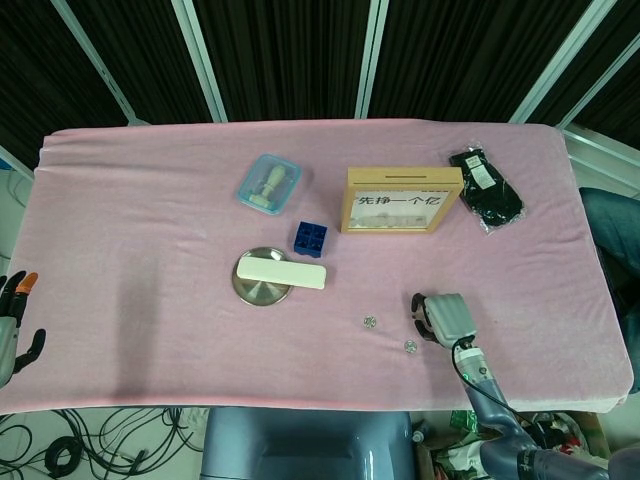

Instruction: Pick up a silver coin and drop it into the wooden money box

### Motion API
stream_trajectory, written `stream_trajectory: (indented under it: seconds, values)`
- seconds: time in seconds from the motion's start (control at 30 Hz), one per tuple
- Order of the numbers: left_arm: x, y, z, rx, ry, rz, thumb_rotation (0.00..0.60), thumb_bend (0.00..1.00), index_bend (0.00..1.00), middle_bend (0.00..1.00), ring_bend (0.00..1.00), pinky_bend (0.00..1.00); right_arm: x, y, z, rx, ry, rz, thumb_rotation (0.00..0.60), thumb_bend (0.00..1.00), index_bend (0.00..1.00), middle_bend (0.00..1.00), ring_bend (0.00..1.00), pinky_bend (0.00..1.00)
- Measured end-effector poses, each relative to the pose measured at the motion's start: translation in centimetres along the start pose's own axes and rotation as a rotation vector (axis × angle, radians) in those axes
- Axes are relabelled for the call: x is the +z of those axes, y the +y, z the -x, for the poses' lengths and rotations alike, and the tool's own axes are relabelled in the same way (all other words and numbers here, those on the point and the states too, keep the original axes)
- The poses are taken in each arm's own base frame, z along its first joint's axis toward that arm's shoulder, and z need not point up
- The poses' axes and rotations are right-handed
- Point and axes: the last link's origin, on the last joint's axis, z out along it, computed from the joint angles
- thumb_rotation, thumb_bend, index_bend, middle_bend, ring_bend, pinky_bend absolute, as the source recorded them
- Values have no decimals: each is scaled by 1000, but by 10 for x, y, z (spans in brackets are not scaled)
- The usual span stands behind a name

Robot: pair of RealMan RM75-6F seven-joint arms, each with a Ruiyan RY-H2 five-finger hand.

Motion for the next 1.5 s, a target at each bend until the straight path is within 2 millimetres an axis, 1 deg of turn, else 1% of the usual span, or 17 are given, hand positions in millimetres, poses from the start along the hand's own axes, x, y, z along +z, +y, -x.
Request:
stream_trajectory:
  seconds: [0.33,1.17,1.37,1.5]
  values:
    - [0,0,0,0,-2,-1,600,403,65,43,0,0,1,1,0,2,3,4,600,323,521,724,809,819]
    - [-1,0,0,-1,-6,-3,600,403,65,43,0,0,4,0,1,14,19,-1,600,360,631,742,821,835]
    - [-1,0,0,-2,-7,-3,600,403,65,43,0,0,4,-3,-1,25,30,-10,600,383,648,745,822,835]
    - [-1,0,0,-3,-7,-3,600,403,65,43,0,0,5,-6,-6,32,42,-22,600,397,650,745,822,834]
